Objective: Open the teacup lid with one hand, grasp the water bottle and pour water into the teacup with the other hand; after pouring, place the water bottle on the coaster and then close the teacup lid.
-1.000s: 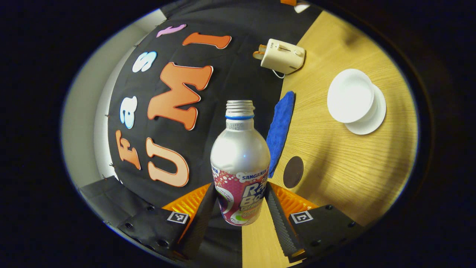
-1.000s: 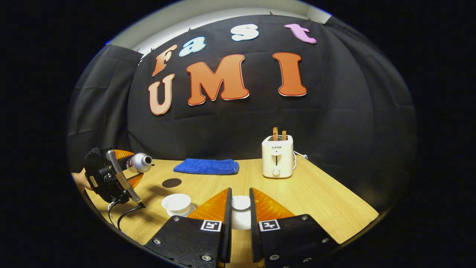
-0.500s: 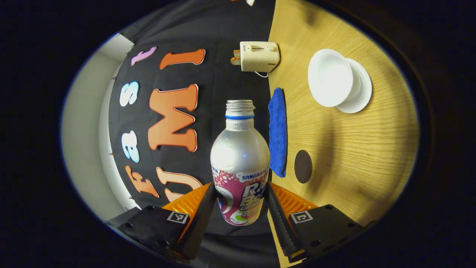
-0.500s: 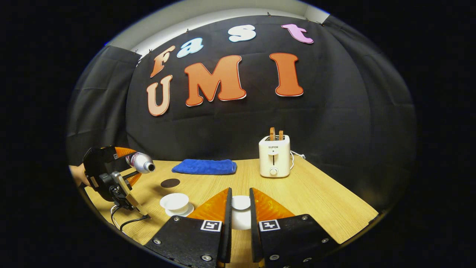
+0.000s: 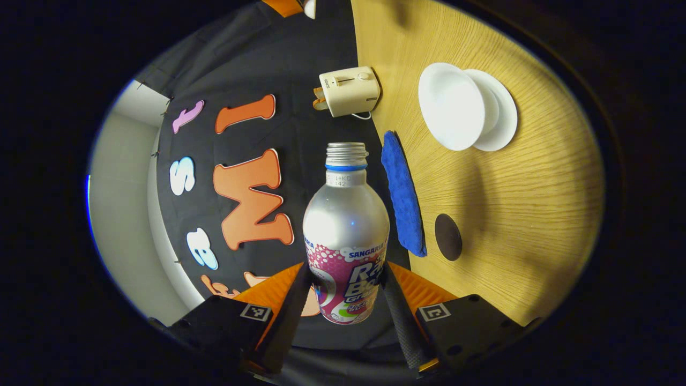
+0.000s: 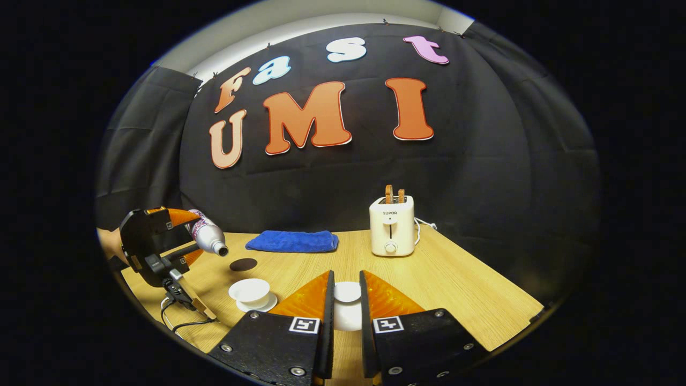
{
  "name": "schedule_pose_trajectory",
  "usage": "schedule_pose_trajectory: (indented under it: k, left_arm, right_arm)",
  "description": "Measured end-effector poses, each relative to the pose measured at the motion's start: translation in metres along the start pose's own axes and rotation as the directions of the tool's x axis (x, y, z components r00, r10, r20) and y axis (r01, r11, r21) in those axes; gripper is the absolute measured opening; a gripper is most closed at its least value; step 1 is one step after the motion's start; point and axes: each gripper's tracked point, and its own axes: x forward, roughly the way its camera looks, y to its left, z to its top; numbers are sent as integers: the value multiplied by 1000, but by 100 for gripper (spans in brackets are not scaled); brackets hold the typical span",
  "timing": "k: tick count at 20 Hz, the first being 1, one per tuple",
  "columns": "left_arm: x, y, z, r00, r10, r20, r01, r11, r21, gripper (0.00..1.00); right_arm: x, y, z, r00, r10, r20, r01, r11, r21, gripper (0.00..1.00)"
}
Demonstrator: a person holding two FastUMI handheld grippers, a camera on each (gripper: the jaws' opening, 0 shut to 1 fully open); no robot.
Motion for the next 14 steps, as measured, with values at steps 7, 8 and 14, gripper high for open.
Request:
schedule_pose_trajectory:
  k: [7, 8, 14]
  left_arm:
    - [1, 10, 1, 1000, 14, 19, -16, 997, 74, 84]
    - [2, 11, 2, 1000, 17, 19, -18, 996, 83, 84]
    - [4, 26, 0, 998, 46, 29, -50, 991, 127, 84]
  right_arm:
    - [-1, -2, -1, 1000, 0, 1, 0, 1000, 0, 22]
    - [-1, -2, -2, 1000, 1, 0, -1, 1000, 0, 22]
    - [-3, -2, 3, 1000, 5, 10, -5, 1000, 1, 22]
